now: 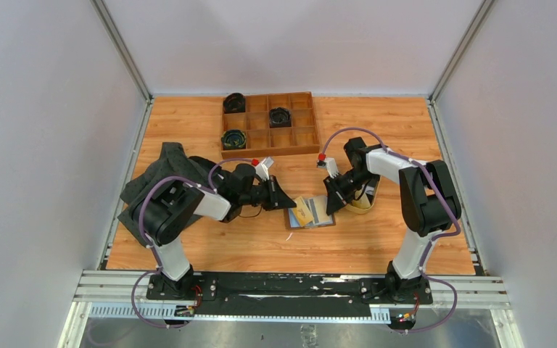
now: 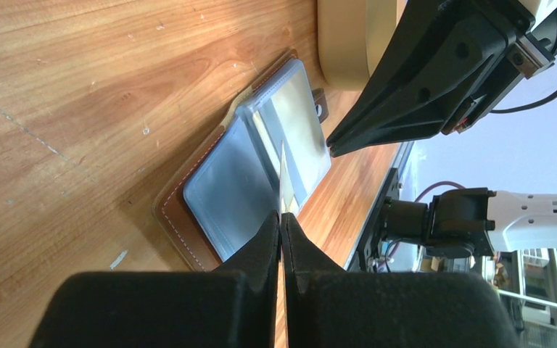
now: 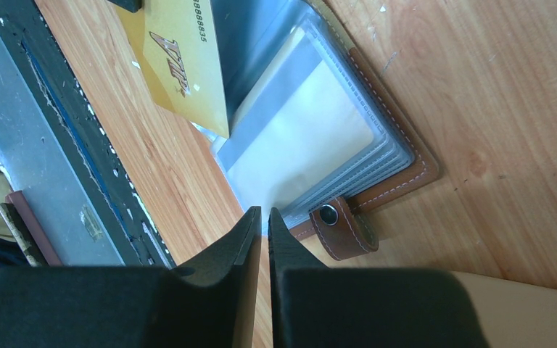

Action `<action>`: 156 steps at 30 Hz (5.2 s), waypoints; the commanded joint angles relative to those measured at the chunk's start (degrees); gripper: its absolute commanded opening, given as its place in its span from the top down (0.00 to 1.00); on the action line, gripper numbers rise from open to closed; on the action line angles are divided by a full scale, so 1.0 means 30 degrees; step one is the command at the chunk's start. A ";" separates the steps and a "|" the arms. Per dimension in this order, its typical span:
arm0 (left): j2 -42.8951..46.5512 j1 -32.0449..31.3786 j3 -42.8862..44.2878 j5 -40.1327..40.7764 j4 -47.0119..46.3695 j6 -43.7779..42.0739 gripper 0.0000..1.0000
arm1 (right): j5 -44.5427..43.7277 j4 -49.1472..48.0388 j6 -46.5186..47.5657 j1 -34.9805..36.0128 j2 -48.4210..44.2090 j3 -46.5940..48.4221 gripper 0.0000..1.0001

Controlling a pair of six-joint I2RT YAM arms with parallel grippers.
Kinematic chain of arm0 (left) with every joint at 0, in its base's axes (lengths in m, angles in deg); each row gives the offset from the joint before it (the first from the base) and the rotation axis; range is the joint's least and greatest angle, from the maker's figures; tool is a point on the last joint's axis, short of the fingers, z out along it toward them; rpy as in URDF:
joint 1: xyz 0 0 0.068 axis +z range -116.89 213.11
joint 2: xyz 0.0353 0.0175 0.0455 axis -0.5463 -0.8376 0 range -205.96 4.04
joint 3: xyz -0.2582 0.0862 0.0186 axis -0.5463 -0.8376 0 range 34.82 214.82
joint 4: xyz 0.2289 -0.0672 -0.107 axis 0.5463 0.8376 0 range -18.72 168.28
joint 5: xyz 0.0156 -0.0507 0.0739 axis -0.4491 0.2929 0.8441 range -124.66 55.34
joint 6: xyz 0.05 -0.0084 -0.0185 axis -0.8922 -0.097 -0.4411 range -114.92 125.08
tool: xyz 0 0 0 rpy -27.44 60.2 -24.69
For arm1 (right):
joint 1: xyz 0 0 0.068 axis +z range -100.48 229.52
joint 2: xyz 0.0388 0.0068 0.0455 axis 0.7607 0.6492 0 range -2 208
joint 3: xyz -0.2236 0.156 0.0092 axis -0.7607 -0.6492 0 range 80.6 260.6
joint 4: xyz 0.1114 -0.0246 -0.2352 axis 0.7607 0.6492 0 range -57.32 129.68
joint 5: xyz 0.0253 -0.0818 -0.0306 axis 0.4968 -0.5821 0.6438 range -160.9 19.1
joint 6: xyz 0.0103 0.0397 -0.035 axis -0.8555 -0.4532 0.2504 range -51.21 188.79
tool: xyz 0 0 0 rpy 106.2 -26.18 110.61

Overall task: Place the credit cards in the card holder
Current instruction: Insert the credit card into the card holder.

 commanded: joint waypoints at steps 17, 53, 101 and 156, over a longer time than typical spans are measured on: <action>-0.0042 -0.0042 0.0143 0.0552 0.0703 -0.0307 1.00 | -0.0227 0.0130 -0.0276 -0.0258 0.0043 0.0051 0.89; -0.1186 -0.1127 0.2333 0.1779 0.3514 -0.1102 1.00 | -0.0020 0.0101 -0.0334 -0.0272 -0.0342 0.0019 0.88; -0.3468 -0.1099 0.4503 -0.2156 0.6140 -0.1344 1.00 | -0.1106 -0.0544 -0.0728 -0.0248 -0.0200 -0.0257 0.88; -0.5129 -0.1156 0.9185 -0.2299 1.5929 -0.5450 1.00 | -0.2879 -0.1236 -0.1141 0.0501 0.0607 -0.0332 0.88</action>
